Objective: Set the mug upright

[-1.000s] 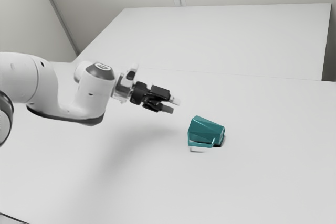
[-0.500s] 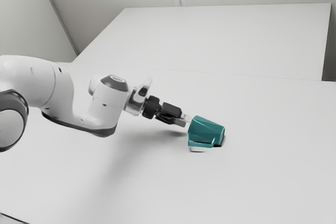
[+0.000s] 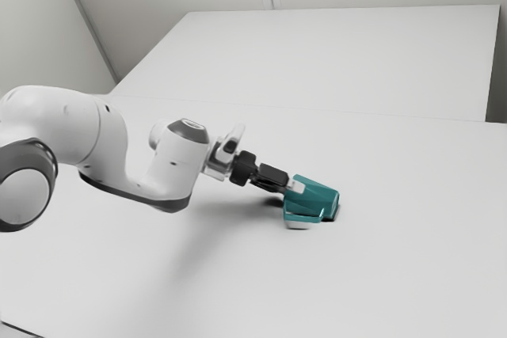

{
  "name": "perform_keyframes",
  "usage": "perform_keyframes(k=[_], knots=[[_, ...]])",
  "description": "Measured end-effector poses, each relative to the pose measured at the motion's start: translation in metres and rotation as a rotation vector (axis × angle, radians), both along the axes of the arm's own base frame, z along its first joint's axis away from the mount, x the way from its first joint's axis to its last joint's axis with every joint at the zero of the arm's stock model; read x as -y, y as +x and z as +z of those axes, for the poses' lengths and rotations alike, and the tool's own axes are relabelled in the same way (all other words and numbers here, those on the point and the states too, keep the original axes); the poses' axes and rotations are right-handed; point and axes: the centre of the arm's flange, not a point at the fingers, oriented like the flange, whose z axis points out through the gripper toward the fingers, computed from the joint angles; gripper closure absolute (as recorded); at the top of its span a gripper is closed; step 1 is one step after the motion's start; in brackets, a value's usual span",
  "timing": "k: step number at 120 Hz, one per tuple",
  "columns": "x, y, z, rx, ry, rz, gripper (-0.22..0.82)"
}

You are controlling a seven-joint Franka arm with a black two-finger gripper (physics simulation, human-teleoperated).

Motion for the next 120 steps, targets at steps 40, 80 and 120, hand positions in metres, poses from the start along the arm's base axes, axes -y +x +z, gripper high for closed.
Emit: perform_keyframes(k=[40, 80, 120], knots=[[0.016, 0.001, -0.008, 0.019, 0.004, -0.026, 0.05], [0.017, 0.001, -0.009, 0.033, 0.005, -0.031, 0.29], [0.017, 0.002, -0.007, 0.045, 0.007, -0.035, 0.6]])
